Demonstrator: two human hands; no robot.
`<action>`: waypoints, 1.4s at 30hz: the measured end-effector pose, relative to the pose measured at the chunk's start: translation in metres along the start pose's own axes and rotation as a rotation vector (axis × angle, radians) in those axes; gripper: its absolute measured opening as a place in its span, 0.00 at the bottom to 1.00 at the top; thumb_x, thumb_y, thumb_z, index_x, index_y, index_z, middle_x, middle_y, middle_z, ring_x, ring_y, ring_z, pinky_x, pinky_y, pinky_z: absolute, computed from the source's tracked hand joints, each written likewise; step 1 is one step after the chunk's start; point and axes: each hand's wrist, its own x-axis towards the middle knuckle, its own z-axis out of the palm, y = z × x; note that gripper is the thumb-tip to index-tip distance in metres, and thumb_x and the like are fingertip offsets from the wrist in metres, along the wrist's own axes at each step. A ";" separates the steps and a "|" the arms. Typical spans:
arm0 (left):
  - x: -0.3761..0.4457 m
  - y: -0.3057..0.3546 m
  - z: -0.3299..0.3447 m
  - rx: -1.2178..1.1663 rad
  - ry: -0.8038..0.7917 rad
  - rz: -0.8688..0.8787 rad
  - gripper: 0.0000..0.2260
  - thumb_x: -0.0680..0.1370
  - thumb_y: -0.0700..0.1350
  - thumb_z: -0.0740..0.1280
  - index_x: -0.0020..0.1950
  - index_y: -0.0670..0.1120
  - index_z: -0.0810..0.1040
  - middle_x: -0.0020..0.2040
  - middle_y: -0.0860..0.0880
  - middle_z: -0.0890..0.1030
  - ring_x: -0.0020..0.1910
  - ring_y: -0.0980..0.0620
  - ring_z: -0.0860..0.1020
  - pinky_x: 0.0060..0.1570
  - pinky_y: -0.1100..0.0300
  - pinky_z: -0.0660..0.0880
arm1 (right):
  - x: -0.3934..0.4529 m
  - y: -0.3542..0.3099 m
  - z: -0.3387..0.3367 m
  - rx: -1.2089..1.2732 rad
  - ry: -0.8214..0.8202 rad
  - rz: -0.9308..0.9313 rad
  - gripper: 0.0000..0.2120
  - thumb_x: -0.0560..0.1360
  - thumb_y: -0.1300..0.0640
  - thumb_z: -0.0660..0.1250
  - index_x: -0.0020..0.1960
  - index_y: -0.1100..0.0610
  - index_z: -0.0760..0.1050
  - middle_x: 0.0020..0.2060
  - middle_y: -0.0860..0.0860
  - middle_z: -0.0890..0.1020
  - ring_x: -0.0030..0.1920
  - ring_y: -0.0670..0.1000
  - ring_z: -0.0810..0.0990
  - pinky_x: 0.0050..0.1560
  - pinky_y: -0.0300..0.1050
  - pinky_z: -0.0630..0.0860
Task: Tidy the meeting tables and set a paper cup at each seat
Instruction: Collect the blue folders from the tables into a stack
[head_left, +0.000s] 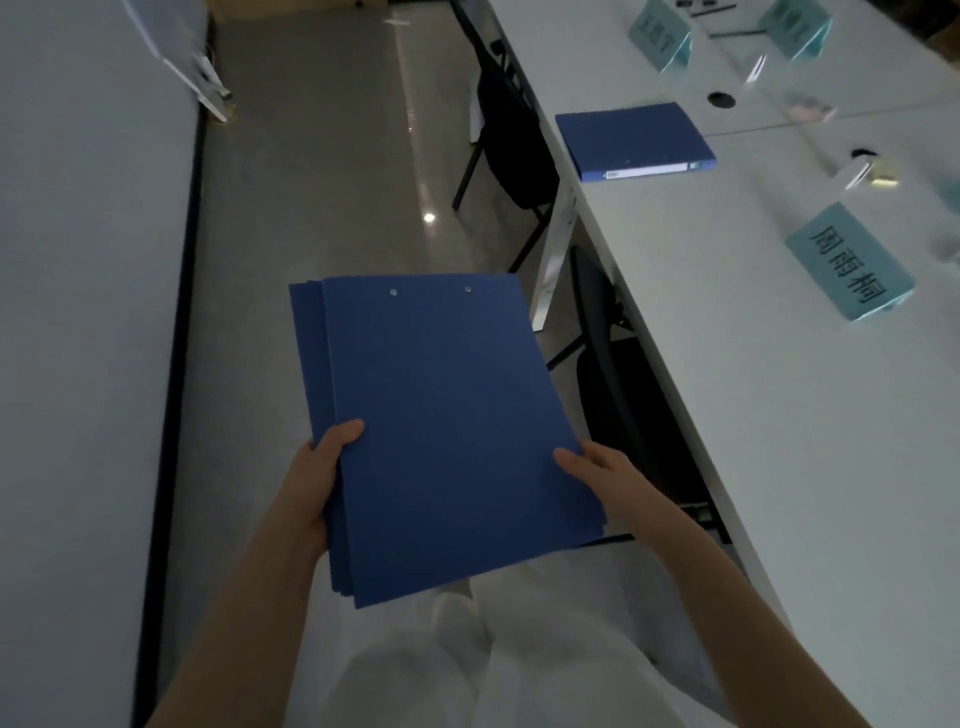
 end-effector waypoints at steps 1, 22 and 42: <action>0.005 0.006 0.004 0.002 -0.001 -0.009 0.14 0.77 0.51 0.67 0.59 0.47 0.78 0.52 0.44 0.84 0.48 0.43 0.83 0.41 0.51 0.78 | 0.010 -0.007 -0.002 0.103 -0.025 0.023 0.23 0.75 0.45 0.65 0.65 0.56 0.74 0.58 0.51 0.82 0.56 0.52 0.82 0.62 0.53 0.76; 0.202 0.206 0.093 0.040 -0.075 -0.050 0.17 0.77 0.49 0.65 0.66 0.48 0.75 0.54 0.45 0.84 0.48 0.44 0.83 0.41 0.51 0.78 | 0.249 -0.217 -0.062 0.202 0.111 -0.100 0.21 0.75 0.43 0.65 0.62 0.54 0.68 0.56 0.51 0.79 0.52 0.53 0.82 0.54 0.55 0.80; 0.440 0.434 0.145 0.097 -0.220 -0.001 0.25 0.67 0.45 0.74 0.64 0.46 0.76 0.55 0.43 0.84 0.47 0.41 0.84 0.39 0.48 0.81 | 0.454 -0.402 -0.078 0.411 0.220 -0.042 0.20 0.74 0.47 0.69 0.63 0.54 0.74 0.55 0.52 0.83 0.52 0.55 0.84 0.55 0.57 0.80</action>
